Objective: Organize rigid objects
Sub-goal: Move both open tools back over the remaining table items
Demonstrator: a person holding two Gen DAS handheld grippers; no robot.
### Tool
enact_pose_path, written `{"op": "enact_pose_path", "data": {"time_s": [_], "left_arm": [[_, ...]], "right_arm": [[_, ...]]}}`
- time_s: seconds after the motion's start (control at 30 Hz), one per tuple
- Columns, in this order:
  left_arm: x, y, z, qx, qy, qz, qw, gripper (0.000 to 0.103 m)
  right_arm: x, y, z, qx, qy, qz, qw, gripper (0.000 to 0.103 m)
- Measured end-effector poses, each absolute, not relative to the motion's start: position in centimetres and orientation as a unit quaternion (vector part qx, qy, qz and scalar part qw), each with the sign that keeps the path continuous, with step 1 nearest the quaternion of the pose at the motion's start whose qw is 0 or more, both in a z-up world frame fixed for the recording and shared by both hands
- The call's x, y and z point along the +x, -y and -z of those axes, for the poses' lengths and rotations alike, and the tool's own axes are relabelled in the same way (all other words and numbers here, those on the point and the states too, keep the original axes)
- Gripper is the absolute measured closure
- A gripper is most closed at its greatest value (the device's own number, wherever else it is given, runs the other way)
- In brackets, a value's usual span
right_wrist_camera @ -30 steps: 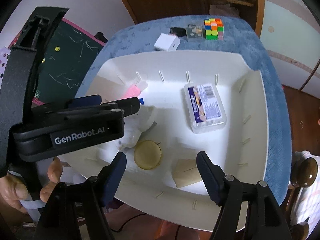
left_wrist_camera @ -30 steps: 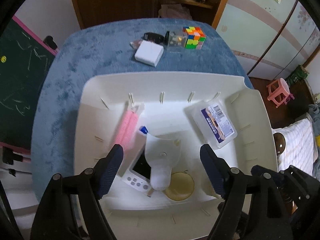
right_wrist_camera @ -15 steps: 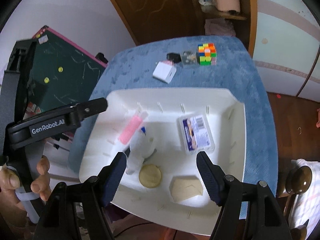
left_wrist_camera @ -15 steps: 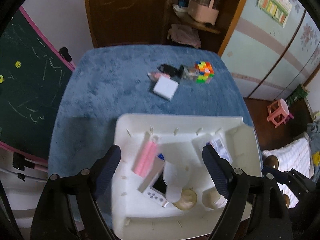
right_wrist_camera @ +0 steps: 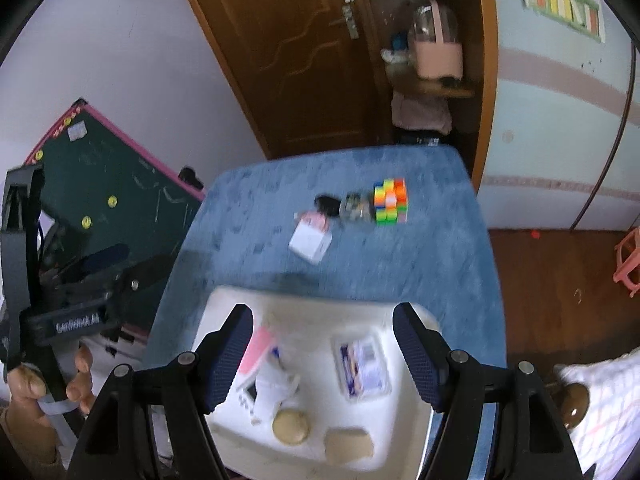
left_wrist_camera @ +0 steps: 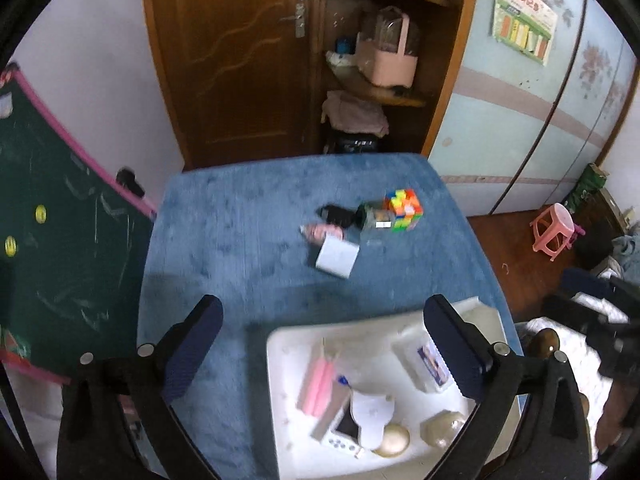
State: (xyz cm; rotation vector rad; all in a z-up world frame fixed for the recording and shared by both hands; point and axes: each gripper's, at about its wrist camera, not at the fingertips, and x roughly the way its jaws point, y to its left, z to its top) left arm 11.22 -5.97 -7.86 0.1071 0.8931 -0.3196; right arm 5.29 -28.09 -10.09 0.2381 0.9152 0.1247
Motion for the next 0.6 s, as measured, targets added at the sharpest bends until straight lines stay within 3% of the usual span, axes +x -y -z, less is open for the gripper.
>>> {"op": "enact_pose_path", "data": {"time_s": [0.27,0.6], "left_arm": [[15.2,6.7,7.0,0.080,-0.420,0.175,0.887,0.001],[20.9,9.3,13.6,0.127,-0.469,0.213,0.847,0.001]], "right_arm": [[10.7,29.2,6.0,0.111,-0.421,-0.028,0.900,0.030],[20.1,27.9,8.3,0.101,-0.455,0.005,0.885,0.026]]}}
